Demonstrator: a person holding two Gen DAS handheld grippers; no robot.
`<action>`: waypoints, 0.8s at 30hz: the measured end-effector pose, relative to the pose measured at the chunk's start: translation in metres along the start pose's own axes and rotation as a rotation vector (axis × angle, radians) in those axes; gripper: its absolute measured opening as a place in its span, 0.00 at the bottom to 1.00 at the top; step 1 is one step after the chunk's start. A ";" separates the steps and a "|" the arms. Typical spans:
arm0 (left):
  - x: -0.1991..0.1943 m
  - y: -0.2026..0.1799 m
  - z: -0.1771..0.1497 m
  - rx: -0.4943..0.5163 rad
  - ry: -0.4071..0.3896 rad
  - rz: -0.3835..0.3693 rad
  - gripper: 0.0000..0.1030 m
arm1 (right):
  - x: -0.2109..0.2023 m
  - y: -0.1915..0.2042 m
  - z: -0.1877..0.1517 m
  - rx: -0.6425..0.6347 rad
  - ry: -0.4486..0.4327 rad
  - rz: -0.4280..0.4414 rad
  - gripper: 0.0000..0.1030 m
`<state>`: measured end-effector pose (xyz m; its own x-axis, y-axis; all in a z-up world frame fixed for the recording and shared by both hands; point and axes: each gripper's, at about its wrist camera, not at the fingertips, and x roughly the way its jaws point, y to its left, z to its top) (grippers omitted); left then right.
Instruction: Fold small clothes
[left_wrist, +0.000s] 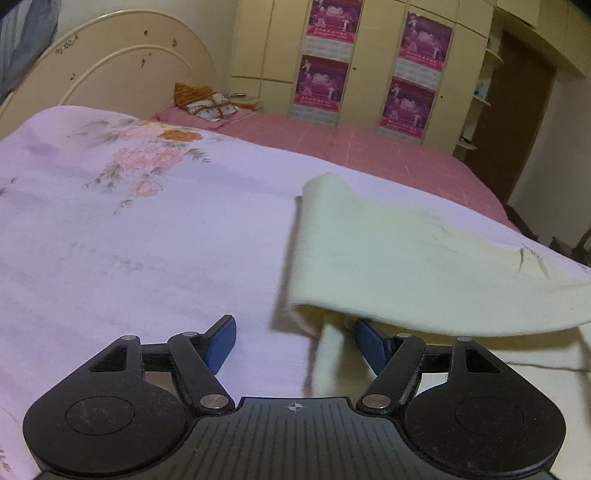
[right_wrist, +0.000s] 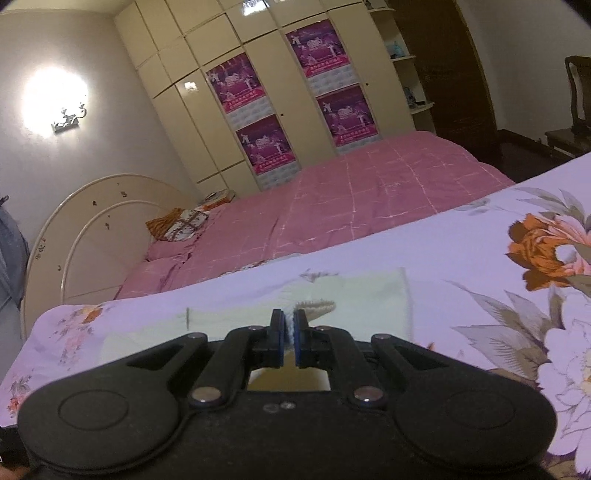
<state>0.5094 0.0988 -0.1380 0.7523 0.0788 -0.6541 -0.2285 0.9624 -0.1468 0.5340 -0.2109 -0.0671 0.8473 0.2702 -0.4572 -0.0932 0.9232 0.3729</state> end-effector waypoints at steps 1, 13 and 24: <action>0.000 0.001 0.000 0.002 0.001 0.000 0.70 | -0.001 -0.001 0.000 -0.001 -0.003 -0.001 0.06; 0.001 0.001 -0.004 0.030 0.002 0.002 0.70 | -0.023 -0.031 -0.012 0.001 0.002 -0.069 0.06; 0.000 -0.002 -0.003 0.064 0.014 -0.002 0.70 | -0.024 -0.045 -0.035 -0.002 0.043 -0.107 0.06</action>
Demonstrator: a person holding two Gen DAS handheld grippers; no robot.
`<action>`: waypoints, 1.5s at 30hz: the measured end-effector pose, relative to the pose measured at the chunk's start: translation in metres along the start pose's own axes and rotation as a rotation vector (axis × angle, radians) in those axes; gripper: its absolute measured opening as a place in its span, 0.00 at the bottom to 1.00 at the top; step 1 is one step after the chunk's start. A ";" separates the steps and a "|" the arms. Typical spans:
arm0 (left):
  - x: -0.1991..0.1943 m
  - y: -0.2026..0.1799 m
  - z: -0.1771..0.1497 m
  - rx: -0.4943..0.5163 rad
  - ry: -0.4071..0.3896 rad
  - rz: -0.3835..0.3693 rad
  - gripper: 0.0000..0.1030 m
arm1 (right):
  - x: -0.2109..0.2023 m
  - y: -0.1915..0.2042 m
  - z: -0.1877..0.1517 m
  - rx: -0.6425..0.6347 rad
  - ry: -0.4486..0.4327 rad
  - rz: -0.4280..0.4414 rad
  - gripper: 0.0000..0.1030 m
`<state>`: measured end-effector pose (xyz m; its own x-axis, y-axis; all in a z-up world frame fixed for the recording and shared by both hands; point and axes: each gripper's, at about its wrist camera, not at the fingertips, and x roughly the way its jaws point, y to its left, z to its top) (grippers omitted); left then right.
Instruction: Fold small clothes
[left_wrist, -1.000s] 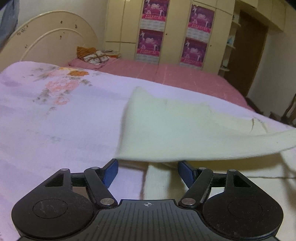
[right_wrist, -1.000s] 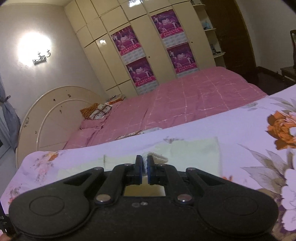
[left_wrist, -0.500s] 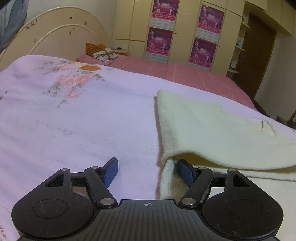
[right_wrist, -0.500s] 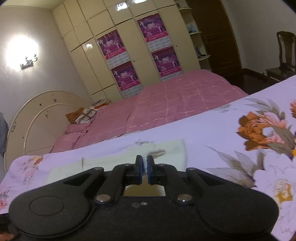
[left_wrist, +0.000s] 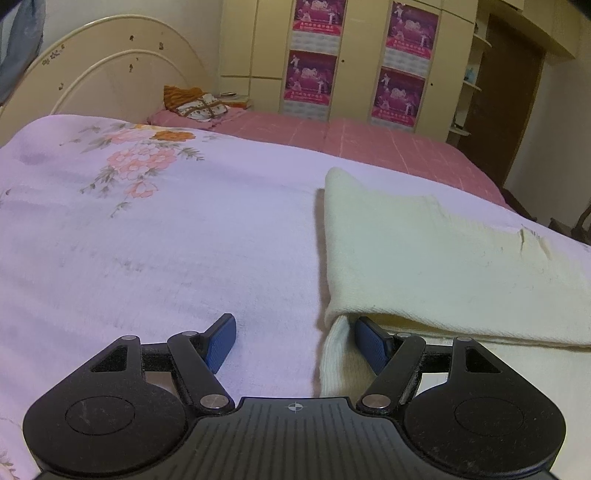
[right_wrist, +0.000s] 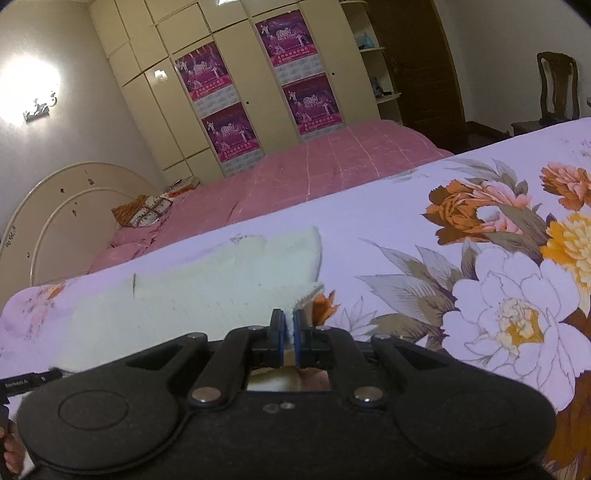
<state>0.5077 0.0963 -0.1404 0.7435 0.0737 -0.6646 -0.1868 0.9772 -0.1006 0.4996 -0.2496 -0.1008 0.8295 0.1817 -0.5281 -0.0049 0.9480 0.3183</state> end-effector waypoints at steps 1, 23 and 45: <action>0.000 0.000 0.000 0.004 0.000 -0.002 0.70 | 0.001 -0.001 -0.001 -0.004 0.000 -0.002 0.06; 0.004 -0.031 0.003 0.187 -0.057 -0.189 0.44 | 0.020 -0.009 -0.012 -0.068 0.055 -0.019 0.08; 0.038 0.005 0.035 0.010 -0.090 -0.096 0.13 | 0.029 -0.030 0.004 0.026 -0.003 0.003 0.19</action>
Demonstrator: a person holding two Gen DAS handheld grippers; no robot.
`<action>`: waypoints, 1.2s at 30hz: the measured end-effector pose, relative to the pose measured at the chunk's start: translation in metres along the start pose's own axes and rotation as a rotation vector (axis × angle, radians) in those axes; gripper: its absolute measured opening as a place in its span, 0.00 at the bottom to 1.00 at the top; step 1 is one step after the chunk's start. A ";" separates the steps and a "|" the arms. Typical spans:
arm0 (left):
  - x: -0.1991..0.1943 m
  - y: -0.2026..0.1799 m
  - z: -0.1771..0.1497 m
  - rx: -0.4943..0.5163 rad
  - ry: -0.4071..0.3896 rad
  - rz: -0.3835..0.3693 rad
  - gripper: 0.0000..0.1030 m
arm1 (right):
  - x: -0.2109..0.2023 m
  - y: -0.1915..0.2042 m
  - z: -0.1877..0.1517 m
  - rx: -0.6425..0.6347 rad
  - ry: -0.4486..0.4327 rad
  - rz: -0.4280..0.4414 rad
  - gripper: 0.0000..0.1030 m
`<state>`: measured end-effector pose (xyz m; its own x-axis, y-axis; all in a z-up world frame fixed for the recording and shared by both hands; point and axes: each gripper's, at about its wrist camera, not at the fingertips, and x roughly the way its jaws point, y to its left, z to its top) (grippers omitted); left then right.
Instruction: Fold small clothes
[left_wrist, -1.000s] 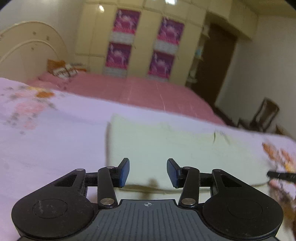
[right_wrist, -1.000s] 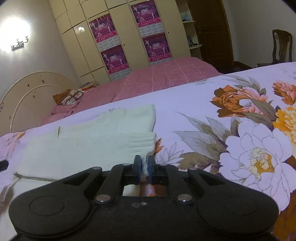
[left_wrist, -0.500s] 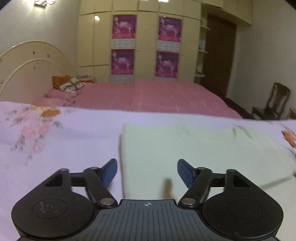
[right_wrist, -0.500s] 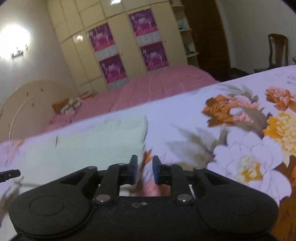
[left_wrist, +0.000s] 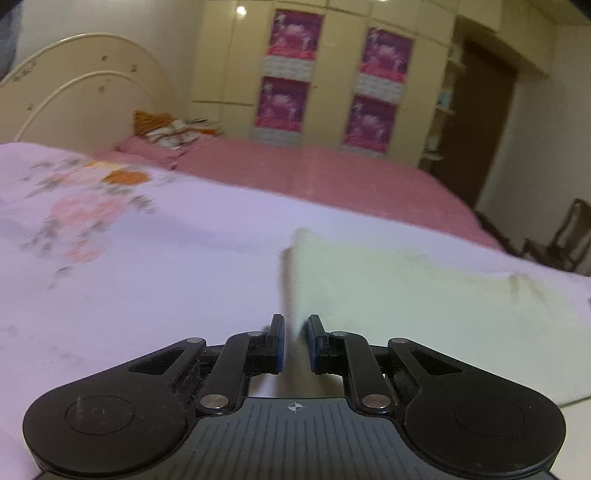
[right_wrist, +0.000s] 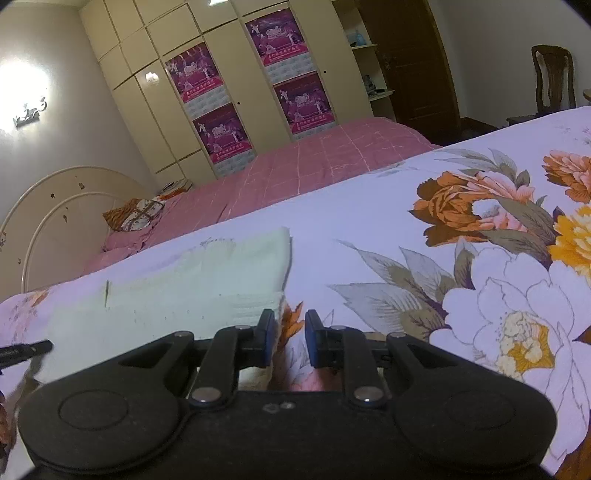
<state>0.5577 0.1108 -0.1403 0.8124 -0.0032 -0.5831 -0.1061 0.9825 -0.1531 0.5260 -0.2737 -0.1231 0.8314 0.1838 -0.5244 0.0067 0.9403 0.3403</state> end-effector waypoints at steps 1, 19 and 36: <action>0.002 0.006 0.000 -0.015 0.004 -0.002 0.12 | 0.000 0.000 0.001 0.000 -0.002 0.002 0.19; 0.039 -0.002 0.026 0.013 0.029 -0.100 0.08 | 0.017 0.002 0.004 0.053 0.019 0.058 0.12; 0.009 -0.066 0.017 0.269 -0.145 -0.151 0.89 | 0.014 0.050 0.009 -0.178 -0.040 0.054 0.19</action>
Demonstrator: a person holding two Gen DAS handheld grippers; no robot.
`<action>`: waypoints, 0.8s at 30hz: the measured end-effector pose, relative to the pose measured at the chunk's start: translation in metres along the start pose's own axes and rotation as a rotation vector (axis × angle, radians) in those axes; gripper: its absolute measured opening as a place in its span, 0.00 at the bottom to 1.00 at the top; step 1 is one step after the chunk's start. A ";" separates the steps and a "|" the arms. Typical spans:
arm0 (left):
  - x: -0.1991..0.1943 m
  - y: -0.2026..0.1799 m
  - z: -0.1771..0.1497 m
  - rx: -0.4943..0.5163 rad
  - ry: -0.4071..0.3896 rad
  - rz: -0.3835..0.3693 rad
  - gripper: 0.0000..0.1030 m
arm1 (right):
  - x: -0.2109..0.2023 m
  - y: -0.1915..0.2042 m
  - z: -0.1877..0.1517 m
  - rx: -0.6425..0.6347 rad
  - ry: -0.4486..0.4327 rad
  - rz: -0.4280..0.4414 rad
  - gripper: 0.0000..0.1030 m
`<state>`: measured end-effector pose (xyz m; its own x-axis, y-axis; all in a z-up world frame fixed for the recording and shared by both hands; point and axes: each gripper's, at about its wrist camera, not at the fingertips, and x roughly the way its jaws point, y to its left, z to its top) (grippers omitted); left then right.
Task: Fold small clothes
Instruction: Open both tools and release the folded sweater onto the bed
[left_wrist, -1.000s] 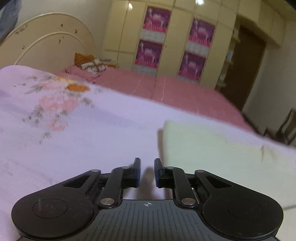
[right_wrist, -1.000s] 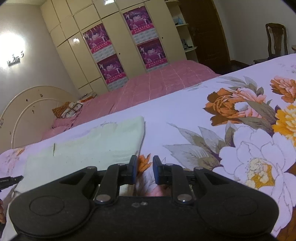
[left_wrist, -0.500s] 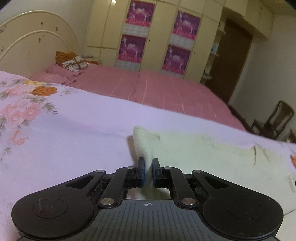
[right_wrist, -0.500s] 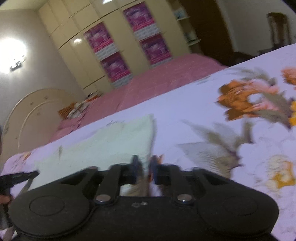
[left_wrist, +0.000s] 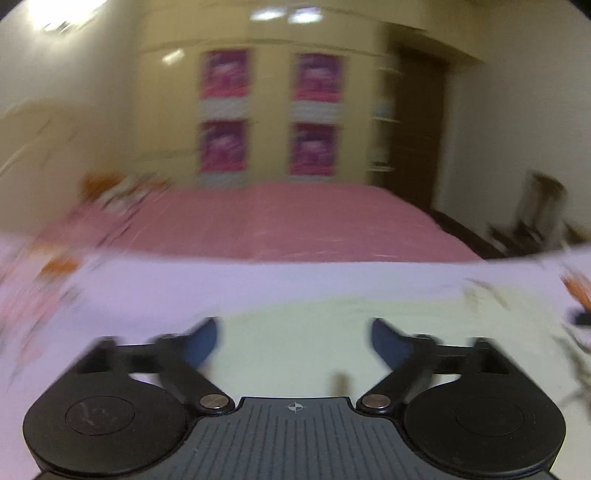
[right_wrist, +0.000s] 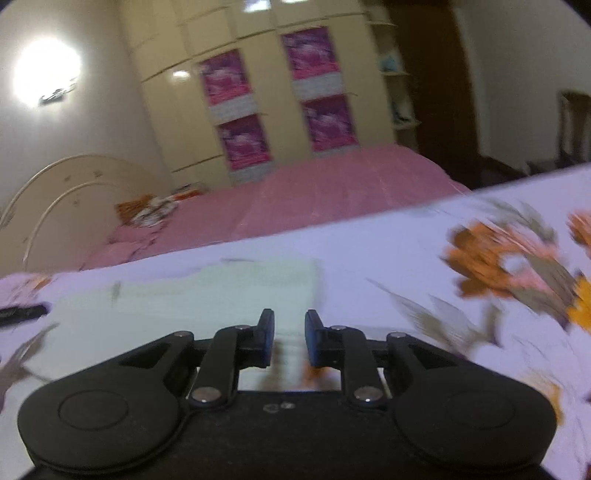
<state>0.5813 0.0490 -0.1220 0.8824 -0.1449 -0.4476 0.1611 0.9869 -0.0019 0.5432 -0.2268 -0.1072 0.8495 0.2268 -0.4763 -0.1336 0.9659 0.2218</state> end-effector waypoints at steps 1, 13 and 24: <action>0.004 -0.016 0.002 0.040 0.009 -0.032 0.89 | 0.008 0.011 0.001 -0.012 0.015 0.027 0.19; 0.050 0.029 -0.008 -0.148 0.162 0.100 0.89 | 0.042 0.043 -0.007 -0.118 0.079 -0.044 0.15; -0.012 -0.033 -0.028 -0.051 0.089 0.017 0.89 | 0.006 0.037 -0.009 -0.030 0.042 -0.019 0.27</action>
<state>0.5534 0.0197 -0.1414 0.8418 -0.1240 -0.5253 0.1220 0.9918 -0.0385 0.5385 -0.1881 -0.1096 0.8301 0.2127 -0.5154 -0.1335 0.9733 0.1868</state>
